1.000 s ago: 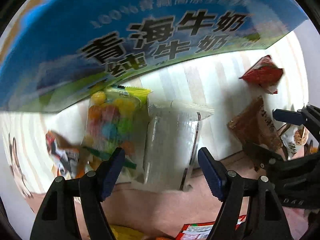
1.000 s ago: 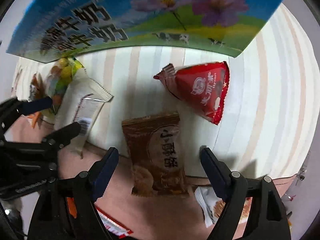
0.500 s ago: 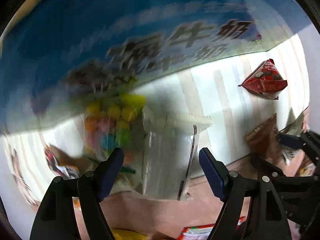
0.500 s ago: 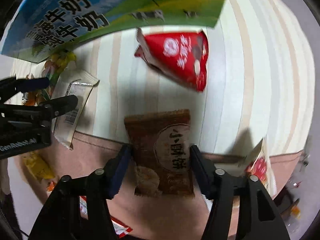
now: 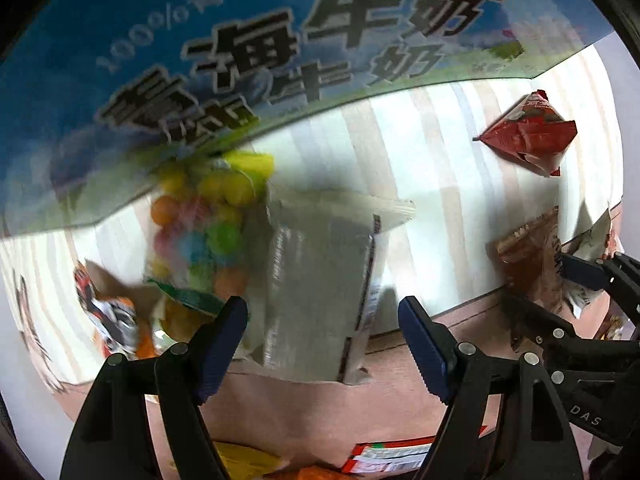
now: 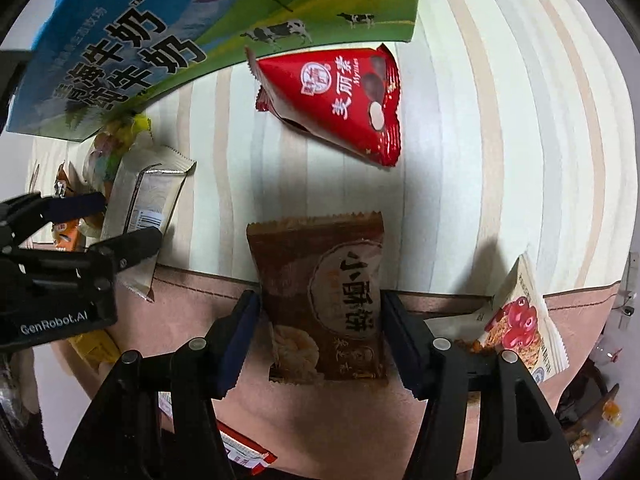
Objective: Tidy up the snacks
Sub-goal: 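Grasp the white wafer packet with the left gripper while the right grasps the brown cookie packet, then lift both packets into the cardboard box and release them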
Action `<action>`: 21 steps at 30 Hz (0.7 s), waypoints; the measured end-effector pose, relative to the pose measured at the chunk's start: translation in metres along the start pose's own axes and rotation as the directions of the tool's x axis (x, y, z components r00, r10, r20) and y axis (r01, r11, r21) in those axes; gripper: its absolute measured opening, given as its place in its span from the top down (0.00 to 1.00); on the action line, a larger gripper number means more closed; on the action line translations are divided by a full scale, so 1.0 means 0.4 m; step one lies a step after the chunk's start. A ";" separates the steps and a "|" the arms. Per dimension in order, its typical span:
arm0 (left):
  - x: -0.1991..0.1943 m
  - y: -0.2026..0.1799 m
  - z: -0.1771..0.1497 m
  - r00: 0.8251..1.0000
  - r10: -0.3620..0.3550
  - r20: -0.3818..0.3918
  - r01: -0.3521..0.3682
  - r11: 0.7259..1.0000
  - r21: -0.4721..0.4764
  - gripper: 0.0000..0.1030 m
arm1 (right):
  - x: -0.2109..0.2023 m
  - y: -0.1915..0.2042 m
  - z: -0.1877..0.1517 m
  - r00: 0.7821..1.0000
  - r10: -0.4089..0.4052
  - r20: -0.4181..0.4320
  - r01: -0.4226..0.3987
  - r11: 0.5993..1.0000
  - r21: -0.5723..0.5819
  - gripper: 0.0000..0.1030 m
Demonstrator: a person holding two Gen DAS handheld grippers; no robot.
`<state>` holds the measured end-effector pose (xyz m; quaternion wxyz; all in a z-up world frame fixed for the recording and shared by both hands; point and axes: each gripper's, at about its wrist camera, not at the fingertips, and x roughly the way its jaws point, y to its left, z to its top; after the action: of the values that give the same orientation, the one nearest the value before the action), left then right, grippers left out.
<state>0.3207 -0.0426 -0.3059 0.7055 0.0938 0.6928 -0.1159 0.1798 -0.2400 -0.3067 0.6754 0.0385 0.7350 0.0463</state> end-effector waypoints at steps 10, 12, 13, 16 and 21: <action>0.083 0.027 -0.050 0.983 -0.175 -0.061 0.163 0.972 -0.168 0.28 | -0.021 -0.043 0.009 0.999 0.032 -0.003 -0.032 0.999 0.014 0.37; 0.081 0.046 -0.039 0.984 -0.171 -0.039 0.160 0.967 -0.200 0.27 | -0.023 -0.053 0.014 1.000 0.028 0.001 -0.028 0.999 0.017 0.37; 0.074 0.046 -0.026 0.986 -0.162 -0.031 0.152 0.967 -0.205 0.28 | -0.023 -0.055 0.021 1.000 0.019 0.004 -0.019 1.000 0.015 0.38; 0.069 0.051 -0.002 0.993 -0.115 0.005 0.113 0.967 -0.228 0.41 | -0.021 -0.062 0.024 0.999 -0.018 0.030 0.017 1.000 0.022 0.44; 0.039 0.049 -0.060 0.998 -0.054 0.032 0.059 0.975 -0.216 0.45 | -0.016 -0.056 -0.004 0.999 -0.006 0.049 0.004 0.999 0.054 0.44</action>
<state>0.3038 -0.0172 -0.3224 0.7169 -0.0050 0.6945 -0.0608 0.1790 -0.2630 -0.3030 0.6920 0.0559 0.7193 0.0240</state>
